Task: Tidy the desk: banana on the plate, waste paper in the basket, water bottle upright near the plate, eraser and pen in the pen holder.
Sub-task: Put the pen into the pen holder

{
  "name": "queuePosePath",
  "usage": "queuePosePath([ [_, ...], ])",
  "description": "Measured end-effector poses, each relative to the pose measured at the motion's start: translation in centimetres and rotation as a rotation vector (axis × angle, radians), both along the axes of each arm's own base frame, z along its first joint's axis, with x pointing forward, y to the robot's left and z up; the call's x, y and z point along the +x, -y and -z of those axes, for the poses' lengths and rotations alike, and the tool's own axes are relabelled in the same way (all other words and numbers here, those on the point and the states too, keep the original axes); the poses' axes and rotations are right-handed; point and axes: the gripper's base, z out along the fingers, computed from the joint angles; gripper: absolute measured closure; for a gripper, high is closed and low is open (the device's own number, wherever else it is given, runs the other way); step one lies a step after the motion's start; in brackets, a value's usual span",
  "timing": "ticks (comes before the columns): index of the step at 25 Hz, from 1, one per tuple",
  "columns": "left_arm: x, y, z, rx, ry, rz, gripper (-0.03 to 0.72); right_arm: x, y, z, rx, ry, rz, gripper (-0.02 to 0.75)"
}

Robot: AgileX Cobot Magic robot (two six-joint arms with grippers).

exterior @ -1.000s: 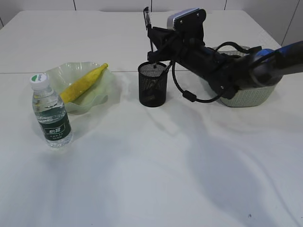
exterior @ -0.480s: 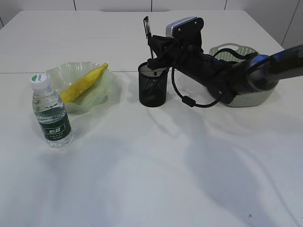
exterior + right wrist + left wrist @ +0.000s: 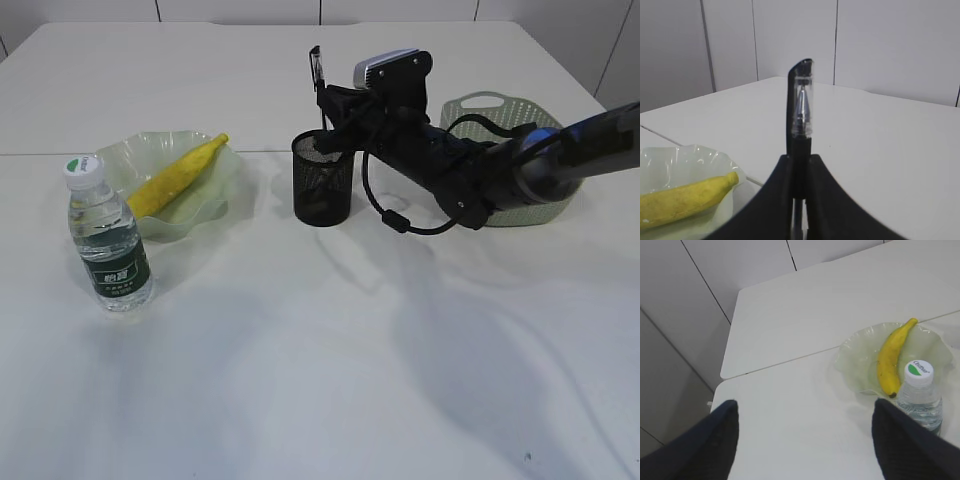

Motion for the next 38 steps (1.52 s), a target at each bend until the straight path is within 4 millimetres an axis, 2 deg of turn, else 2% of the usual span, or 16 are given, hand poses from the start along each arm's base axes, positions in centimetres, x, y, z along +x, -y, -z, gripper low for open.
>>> queuePosePath([
  [9,0.0,0.0,0.0,0.0,-0.005,-0.001,0.106,0.0,-0.1,-0.1,-0.01,0.008,-0.011,0.696],
  [17,0.0,0.0,0.0,0.0,-0.005,-0.001,0.115,0.3,-0.5,-1.0,-0.031,0.051,-0.038,0.682],
  [38,0.0,0.0,0.0,0.0,-0.005,-0.001,0.157,0.3,-0.5,-0.7,-0.065,0.029,-0.045,0.602],
])
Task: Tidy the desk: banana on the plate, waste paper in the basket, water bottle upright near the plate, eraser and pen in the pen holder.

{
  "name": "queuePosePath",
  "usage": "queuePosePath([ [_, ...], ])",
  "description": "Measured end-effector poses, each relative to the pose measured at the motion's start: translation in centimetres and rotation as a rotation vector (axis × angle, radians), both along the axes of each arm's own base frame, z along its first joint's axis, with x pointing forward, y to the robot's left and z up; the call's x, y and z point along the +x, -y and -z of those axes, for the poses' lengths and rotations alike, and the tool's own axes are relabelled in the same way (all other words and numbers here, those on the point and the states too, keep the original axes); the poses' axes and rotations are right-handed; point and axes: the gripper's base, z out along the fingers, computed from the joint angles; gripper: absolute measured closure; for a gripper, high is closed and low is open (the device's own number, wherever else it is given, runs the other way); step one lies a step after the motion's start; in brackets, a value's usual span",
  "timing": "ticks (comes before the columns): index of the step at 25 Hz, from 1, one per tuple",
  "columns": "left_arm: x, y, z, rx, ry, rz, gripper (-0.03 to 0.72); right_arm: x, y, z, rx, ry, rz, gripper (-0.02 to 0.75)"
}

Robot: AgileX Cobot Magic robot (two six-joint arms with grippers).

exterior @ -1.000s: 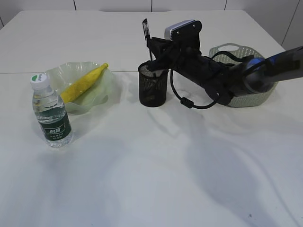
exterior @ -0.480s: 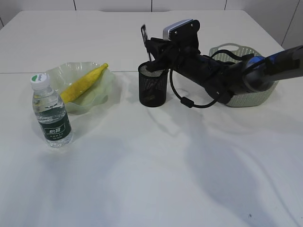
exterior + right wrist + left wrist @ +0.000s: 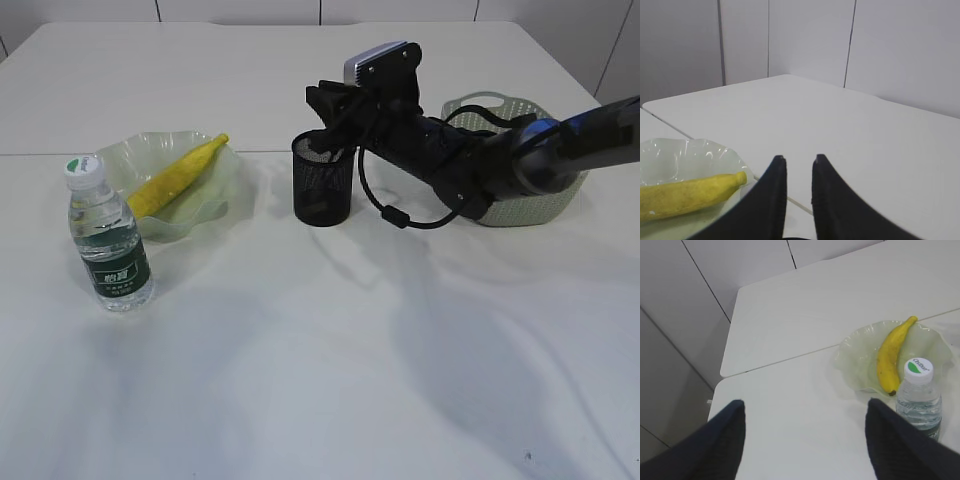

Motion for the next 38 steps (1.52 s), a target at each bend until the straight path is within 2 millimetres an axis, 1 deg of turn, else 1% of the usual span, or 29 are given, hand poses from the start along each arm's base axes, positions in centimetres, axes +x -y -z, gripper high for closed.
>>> queuePosePath([
  [3,0.0,0.0,0.0,0.0,0.0,0.0,0.159,0.0,0.0,0.1,0.01,-0.014,0.002,0.601],
  [8,0.0,0.0,-0.1,0.002,0.017,0.004,0.161,0.0,0.2,-0.6,-0.01,-0.04,0.021,0.601],
  [15,0.1,0.1,-0.5,0.012,0.056,0.012,0.167,-0.3,0.2,-3.2,-0.058,-0.012,0.014,0.6],
  [19,0.2,0.1,-0.8,0.036,0.086,0.017,0.168,-0.8,0.4,-6.0,-0.07,0.027,0.02,0.599],
  [26,0.3,0.1,-1.1,0.05,0.122,0.025,0.169,-2.1,1.1,-11.6,-0.086,0.083,0.062,0.599],
  [34,0.3,0.2,-1.2,0.052,0.135,0.029,0.169,-4.4,2.4,-18.0,-0.121,0.133,0.133,0.596],
  [38,0.3,0.2,-1.5,0.052,0.171,0.038,0.169,-5.6,2.9,-20.3,-0.122,0.151,0.158,0.594],
])
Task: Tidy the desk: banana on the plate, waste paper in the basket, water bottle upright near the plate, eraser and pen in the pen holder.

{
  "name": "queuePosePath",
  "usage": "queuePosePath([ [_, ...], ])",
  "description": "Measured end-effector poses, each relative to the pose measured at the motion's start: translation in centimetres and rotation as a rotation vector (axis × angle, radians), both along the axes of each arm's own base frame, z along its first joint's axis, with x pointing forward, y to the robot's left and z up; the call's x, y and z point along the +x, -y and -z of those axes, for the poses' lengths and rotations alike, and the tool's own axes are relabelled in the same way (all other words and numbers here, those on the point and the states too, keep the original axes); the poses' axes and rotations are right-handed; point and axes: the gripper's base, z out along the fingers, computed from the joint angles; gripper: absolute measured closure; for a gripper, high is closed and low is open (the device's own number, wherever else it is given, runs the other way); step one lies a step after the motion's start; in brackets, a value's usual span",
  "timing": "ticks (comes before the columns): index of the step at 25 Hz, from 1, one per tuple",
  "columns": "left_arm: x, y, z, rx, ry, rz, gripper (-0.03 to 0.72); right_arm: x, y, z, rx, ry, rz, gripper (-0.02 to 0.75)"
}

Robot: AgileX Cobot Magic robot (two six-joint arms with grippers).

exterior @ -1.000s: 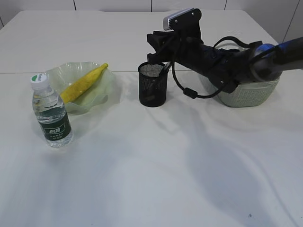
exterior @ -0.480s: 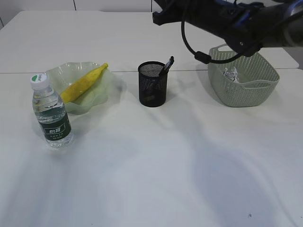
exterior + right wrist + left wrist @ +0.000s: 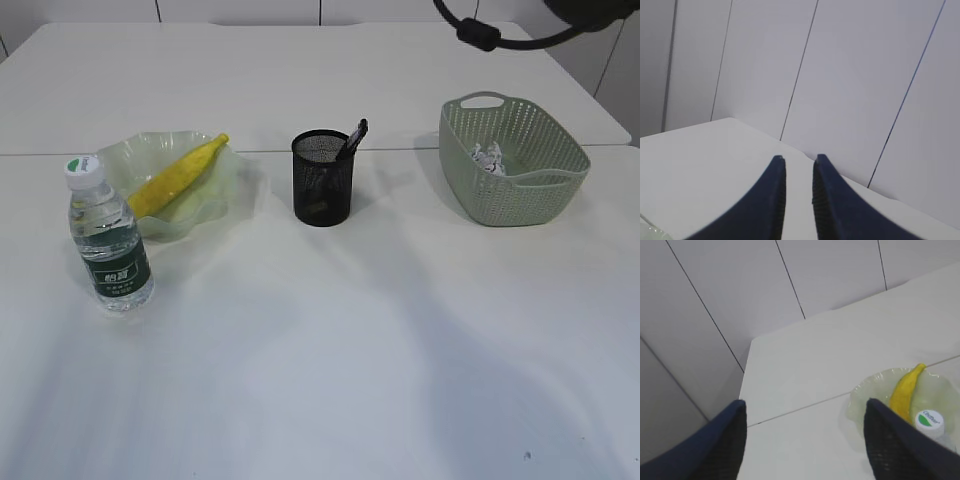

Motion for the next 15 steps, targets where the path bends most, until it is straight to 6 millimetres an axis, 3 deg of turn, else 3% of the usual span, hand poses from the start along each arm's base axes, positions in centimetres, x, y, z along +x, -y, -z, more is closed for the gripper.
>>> queuePosePath([
  [7,0.1,0.2,-0.5,-0.045,0.054,0.02,0.169,-2.2,1.3,-3.4,-0.04,-0.019,0.081,0.594],
  [15,0.1,0.3,-1.1,-0.022,0.118,0.035,0.169,-5.8,2.5,-8.4,-0.021,0.081,0.1,0.593],
])
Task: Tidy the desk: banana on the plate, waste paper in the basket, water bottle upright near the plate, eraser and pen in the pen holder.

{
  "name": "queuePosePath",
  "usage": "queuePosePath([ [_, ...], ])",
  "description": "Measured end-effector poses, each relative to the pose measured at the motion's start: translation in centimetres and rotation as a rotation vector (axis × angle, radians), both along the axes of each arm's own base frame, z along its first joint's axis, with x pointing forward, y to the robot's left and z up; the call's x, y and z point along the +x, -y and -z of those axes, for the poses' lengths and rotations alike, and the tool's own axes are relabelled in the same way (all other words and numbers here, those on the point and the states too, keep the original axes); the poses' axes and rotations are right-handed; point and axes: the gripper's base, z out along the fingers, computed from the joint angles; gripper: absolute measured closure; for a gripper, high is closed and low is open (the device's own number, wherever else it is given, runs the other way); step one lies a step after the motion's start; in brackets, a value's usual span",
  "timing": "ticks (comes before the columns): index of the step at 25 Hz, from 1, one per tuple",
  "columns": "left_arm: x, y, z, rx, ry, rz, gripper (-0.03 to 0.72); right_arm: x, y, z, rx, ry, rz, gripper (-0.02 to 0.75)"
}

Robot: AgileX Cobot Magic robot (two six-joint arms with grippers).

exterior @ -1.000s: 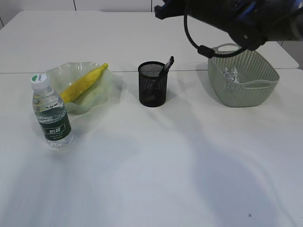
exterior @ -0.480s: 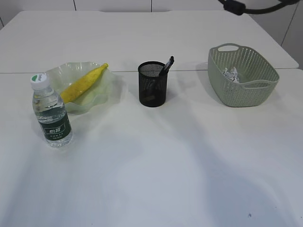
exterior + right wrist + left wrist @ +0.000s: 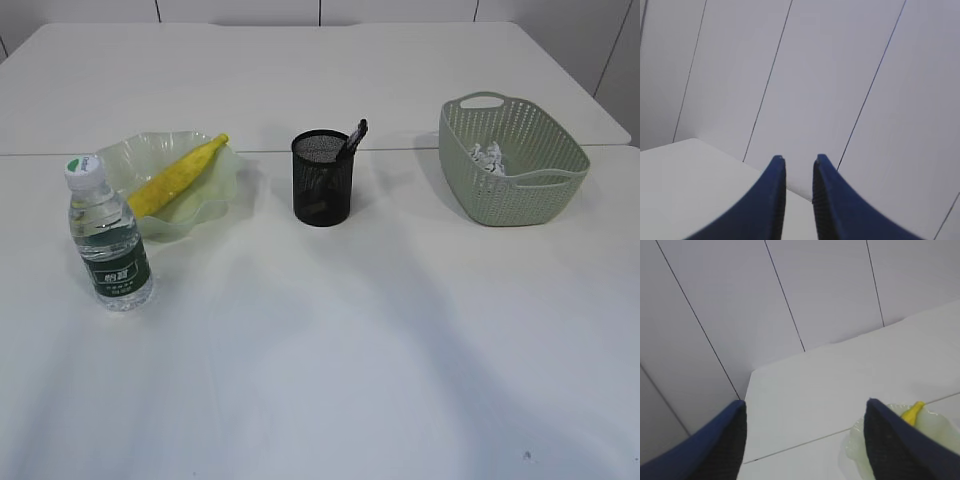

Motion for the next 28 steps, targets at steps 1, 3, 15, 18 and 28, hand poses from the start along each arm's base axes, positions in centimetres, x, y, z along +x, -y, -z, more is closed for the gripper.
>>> queuePosePath([
  [1,0.0,0.0,-0.1,0.004,0.008,0.002,0.169,-0.5,0.2,-0.5,-0.003,0.006,0.008,0.593],
  [3,0.0,0.0,-0.2,0.01,0.017,0.003,0.169,-1.5,0.6,-1.6,-0.014,0.021,0.023,0.593],
  [15,-1.8,0.1,-1.4,0.023,0.13,0.012,0.171,-9.0,3.2,-6.8,0.004,0.108,0.086,0.593],
  [18,-2.2,0.1,-1.5,0.022,0.143,0.012,0.171,-10.8,3.8,-6.1,-0.004,0.087,0.092,0.593],
  [28,-3.1,0.0,-1.9,0.021,0.178,0.011,0.179,-17.5,5.6,-4.2,0.061,0.073,0.079,0.594],
])
